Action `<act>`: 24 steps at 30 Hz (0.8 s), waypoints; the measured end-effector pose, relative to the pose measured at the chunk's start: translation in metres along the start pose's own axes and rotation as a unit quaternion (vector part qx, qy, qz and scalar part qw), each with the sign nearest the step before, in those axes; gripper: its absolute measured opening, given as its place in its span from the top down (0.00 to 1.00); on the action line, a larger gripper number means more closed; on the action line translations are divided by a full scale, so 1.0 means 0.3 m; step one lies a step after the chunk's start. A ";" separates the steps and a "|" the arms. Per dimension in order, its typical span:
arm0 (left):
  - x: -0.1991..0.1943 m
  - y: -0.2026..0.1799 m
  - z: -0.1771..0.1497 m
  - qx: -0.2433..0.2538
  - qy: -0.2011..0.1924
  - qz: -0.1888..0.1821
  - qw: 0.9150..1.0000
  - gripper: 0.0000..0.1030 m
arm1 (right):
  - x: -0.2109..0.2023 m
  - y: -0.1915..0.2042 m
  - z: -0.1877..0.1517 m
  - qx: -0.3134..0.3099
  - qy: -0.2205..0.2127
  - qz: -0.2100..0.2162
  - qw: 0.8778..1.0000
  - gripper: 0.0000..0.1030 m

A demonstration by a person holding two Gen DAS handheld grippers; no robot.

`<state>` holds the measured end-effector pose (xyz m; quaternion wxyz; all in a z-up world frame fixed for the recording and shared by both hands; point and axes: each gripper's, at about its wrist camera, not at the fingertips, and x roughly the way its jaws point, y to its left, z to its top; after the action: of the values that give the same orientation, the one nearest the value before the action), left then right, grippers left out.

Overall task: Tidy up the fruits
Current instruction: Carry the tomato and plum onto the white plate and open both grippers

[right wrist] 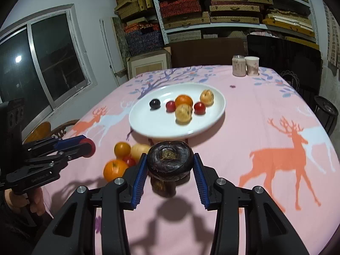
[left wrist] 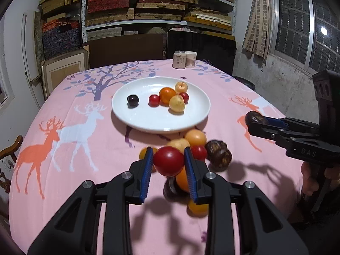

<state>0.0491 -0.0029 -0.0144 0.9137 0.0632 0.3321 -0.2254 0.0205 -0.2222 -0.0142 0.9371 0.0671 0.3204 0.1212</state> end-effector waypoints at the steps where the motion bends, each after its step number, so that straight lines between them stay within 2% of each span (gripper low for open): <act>1: 0.017 0.003 0.024 0.004 -0.001 0.003 1.000 0.72 | 0.004 -0.004 0.023 -0.001 -0.004 -0.001 1.000 0.58; 3: 0.056 0.006 0.068 0.014 -0.003 0.011 1.000 0.72 | 0.020 -0.011 0.063 -0.002 -0.007 -0.002 1.000 0.58; 12: 0.267 0.063 0.226 0.014 0.027 0.001 1.000 0.72 | 0.168 -0.061 0.218 0.003 -0.001 -0.011 1.000 0.58; 24: 0.614 0.169 0.316 0.005 0.093 0.015 0.996 0.72 | 0.453 -0.138 0.298 0.001 0.040 -0.043 0.998 0.58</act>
<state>0.2520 -0.0511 -0.0600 0.8817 0.0939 0.4136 -0.2065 0.1873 -0.2295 -0.0317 0.9280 0.0490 0.3598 0.0834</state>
